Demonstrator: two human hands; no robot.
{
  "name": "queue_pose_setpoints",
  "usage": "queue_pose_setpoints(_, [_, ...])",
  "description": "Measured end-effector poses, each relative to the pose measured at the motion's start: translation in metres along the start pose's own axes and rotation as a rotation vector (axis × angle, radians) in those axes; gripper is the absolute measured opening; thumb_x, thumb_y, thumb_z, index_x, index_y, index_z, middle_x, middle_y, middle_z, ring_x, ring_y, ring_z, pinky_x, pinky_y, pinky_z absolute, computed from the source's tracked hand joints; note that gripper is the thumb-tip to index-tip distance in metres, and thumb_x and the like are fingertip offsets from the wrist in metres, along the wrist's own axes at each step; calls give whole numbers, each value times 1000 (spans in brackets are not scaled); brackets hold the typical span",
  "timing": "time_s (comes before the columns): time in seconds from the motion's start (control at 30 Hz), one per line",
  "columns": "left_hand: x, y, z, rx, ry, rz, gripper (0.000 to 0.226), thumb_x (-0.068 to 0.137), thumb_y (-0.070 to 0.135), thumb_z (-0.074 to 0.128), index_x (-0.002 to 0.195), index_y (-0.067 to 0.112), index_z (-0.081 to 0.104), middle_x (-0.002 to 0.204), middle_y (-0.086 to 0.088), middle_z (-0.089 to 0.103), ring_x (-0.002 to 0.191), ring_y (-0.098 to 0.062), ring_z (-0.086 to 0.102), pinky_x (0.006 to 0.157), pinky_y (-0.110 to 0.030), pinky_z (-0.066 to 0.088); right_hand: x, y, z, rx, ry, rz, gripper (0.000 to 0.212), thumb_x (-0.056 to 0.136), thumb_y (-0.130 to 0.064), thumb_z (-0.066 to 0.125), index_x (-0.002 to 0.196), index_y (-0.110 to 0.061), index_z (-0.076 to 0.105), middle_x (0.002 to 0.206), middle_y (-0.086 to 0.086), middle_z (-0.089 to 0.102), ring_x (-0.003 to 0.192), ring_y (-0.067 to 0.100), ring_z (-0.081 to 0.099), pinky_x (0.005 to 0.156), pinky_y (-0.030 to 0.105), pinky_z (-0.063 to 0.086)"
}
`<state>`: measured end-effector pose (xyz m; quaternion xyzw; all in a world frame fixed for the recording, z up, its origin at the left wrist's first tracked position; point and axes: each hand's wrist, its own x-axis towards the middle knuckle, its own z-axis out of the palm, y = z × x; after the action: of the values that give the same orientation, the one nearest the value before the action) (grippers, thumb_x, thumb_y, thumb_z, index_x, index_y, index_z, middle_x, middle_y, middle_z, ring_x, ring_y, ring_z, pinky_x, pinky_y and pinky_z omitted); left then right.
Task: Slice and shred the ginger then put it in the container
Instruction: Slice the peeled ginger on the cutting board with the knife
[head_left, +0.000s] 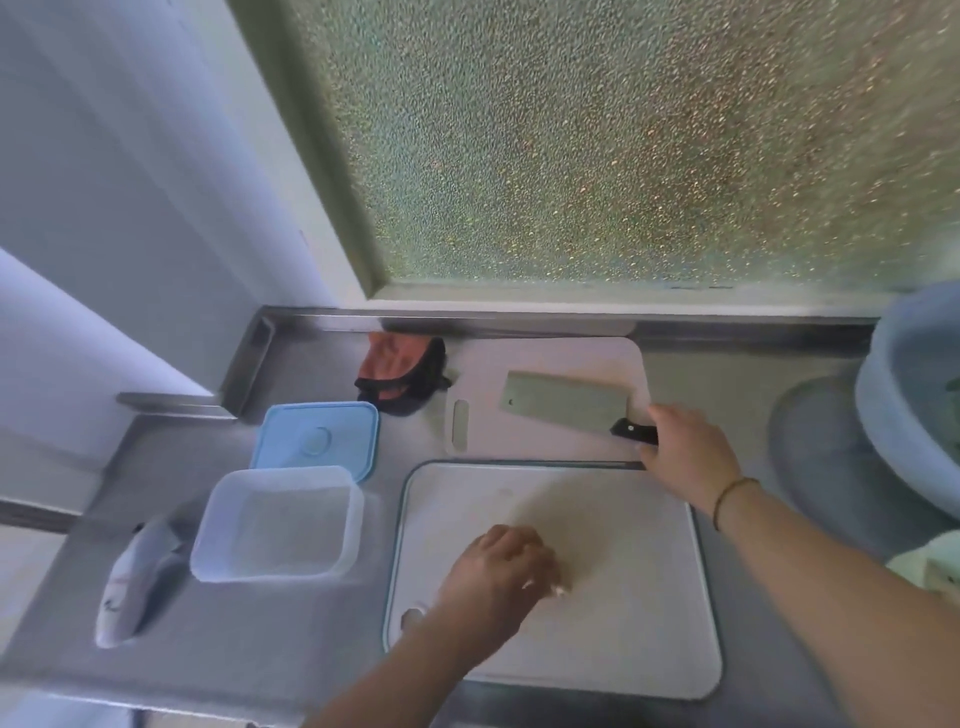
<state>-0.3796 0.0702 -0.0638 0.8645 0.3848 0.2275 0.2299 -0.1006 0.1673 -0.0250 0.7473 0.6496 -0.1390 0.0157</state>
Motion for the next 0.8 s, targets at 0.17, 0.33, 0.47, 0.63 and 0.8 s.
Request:
queue_pose_setpoints(0.17, [2, -3, 6, 3, 72, -13, 21, 84, 27, 74, 101, 34, 62, 99, 12, 64, 87, -10, 58, 65, -21, 50, 4, 1, 16, -11, 55, 2, 38, 87, -39, 61, 119, -18, 57, 114, 7, 60, 105, 29, 53, 86, 39, 44])
queue_pose_setpoints(0.33, [4, -5, 3, 59, -67, -25, 31, 79, 23, 81, 100, 34, 61, 104, 11, 63, 87, -10, 58, 60, -25, 56, 7, 3, 24, 22, 53, -74, 28, 89, -22, 63, 115, -12, 61, 112, 9, 58, 103, 30, 50, 85, 40, 44])
queue_pose_setpoints(0.47, [-1, -8, -4, 92, -186, -53, 31, 84, 33, 74, 112, 28, 61, 115, 6, 63, 91, -17, 62, 67, -30, 59, -16, -3, 13, 32, 87, -112, 20, 91, -18, 59, 107, -6, 63, 102, 11, 57, 90, 33, 54, 73, 44, 49])
queue_pose_setpoints(0.63, [1, 25, 3, -159, -51, -433, 32, 91, 36, 69, 120, 24, 64, 109, 8, 64, 87, -5, 61, 75, -14, 45, -123, -23, 2, 434, 35, 106, 8, 95, -25, 52, 103, -25, 54, 83, -4, 62, 78, 26, 62, 66, 38, 46])
queue_pose_setpoints(0.8, [2, 56, 10, -480, 236, -787, 30, 92, 16, 73, 103, 35, 53, 90, 11, 65, 81, 1, 64, 60, -7, 45, -197, -39, 19, 828, -76, 298, 19, 90, -44, 54, 75, -32, 57, 59, -8, 61, 54, 6, 56, 57, 20, 42])
